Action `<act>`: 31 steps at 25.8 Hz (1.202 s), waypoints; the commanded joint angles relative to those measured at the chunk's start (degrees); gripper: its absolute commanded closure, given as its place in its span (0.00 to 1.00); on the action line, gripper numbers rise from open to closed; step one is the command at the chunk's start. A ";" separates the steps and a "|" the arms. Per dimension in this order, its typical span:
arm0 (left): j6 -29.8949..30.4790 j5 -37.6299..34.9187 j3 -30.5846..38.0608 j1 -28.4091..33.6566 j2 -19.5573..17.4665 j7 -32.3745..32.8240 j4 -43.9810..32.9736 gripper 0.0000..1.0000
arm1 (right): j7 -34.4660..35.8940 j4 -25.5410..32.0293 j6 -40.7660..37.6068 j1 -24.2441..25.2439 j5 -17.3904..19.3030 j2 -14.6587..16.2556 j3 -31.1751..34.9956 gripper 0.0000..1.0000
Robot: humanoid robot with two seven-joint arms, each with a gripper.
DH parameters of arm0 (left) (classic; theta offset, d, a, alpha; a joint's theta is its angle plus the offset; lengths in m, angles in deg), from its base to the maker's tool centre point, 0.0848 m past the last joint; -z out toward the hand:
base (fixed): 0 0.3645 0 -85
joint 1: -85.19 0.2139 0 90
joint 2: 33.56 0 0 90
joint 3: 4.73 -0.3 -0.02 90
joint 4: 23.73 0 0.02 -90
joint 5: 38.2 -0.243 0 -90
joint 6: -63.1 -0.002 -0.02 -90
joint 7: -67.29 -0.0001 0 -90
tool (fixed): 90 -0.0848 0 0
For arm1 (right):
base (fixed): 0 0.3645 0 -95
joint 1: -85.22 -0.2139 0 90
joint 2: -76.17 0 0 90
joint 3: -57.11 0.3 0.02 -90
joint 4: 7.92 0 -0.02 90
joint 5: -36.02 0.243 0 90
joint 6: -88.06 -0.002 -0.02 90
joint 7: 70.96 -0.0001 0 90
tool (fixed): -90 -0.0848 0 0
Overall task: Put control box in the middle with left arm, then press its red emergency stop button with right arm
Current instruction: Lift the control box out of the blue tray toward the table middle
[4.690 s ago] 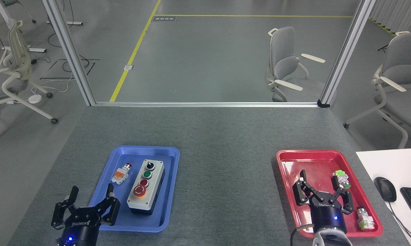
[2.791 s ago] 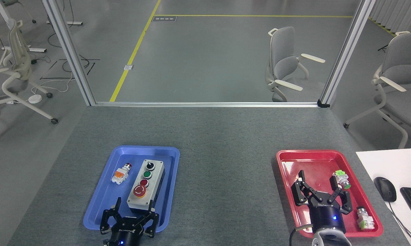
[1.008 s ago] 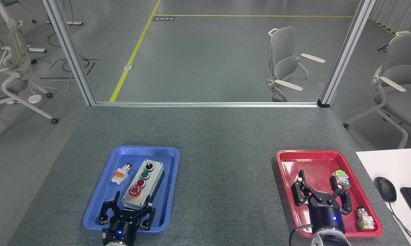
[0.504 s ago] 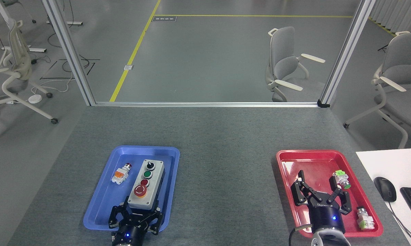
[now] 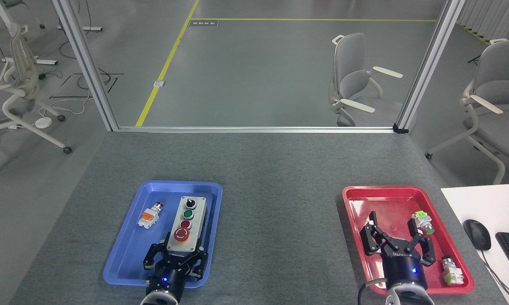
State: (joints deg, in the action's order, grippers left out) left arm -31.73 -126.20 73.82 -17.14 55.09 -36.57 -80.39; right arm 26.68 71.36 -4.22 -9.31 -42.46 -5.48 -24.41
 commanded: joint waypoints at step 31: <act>0.96 2.92 -12.01 0.56 8.20 -0.21 -15.59 1.00 | 0.01 0.00 -0.18 -0.04 0.00 -0.09 -0.04 0.00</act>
State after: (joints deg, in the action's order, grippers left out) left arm -29.79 -119.26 64.35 -16.34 59.23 -36.45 -98.90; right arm 26.67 71.36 -4.36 -9.51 -42.46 -5.61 -24.45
